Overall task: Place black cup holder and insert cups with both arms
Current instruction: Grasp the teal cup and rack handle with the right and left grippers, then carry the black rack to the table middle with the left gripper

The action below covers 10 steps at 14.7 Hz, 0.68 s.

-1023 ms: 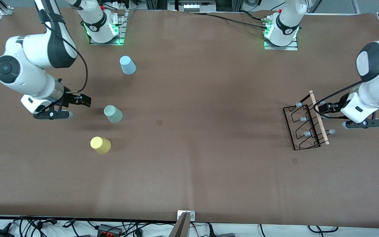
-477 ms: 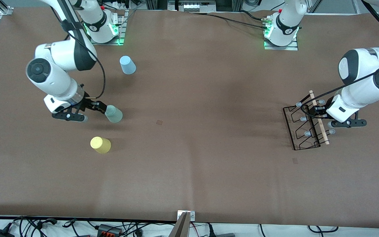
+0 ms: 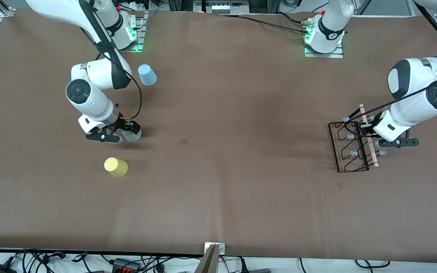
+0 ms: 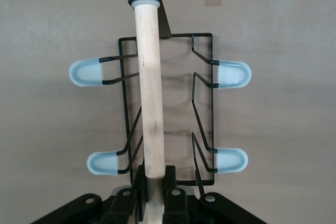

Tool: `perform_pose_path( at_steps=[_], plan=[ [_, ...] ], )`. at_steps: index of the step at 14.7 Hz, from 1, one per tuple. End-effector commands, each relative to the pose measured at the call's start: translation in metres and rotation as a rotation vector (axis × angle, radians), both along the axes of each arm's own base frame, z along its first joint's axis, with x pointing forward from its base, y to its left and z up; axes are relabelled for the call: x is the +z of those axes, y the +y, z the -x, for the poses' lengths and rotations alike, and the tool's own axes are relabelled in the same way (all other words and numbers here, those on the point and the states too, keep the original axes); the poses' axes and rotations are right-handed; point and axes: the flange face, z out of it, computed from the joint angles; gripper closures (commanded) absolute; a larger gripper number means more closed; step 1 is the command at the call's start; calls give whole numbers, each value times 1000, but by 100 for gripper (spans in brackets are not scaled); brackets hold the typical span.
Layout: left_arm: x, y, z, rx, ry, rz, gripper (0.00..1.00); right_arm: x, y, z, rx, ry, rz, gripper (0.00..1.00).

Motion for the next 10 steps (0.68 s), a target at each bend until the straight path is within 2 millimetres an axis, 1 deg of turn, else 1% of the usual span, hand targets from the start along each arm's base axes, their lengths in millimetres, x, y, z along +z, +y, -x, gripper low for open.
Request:
perform_pose_path(
  at_steps=[1,2,4,5,7,8,10],
  plan=[
    [32,-8,-13,-40,-42,-8,99,2,-2,5,-19,-10,-7,0],
    [47,-21,-18,-62,-50,-6,99,-3,-4,8,-20,-1,-4,0],
    [73,-70,-27,-118,-52,6,99,-7,-5,12,-22,5,-3,0],
    [78,-101,-27,-135,-57,16,99,-8,-5,13,-22,8,-2,0],
    [80,-148,-27,-162,-69,32,99,-12,-3,17,-16,19,-1,0],
    [75,-177,-25,-169,-63,46,99,-12,-3,17,-16,20,0,0],
    [75,-240,-19,-138,-64,81,99,-12,-3,17,-18,20,0,0]
  ],
)
